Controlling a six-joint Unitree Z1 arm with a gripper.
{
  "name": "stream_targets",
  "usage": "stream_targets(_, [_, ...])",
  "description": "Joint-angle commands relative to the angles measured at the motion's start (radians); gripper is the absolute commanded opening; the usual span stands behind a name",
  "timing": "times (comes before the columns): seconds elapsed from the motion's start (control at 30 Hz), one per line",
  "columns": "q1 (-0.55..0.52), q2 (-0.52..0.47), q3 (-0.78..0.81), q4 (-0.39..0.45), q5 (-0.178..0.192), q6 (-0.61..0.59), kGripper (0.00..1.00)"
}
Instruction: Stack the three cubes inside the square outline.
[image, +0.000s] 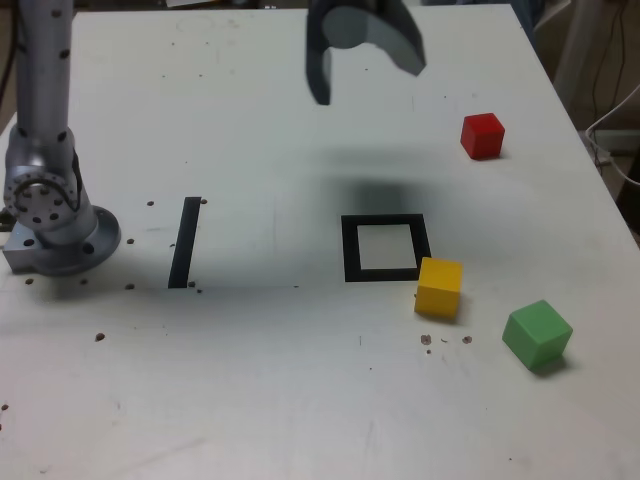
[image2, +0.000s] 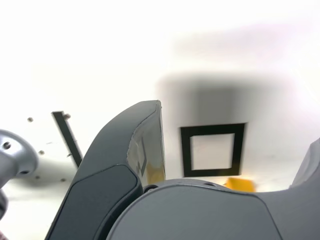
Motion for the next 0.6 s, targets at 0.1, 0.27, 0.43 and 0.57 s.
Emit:
stream_targets(0.1, [0.006,0.084,-0.129,0.013,0.0,0.003,1.0])
stream_targets(0.27, [0.008,0.159,-0.244,0.04,-0.003,0.002,1.0])
stream_targets(0.43, [0.02,0.229,-0.327,0.05,-0.01,0.006,1.0])
stream_targets(0.57, [0.025,0.27,-0.367,0.039,-0.007,0.006,1.0])
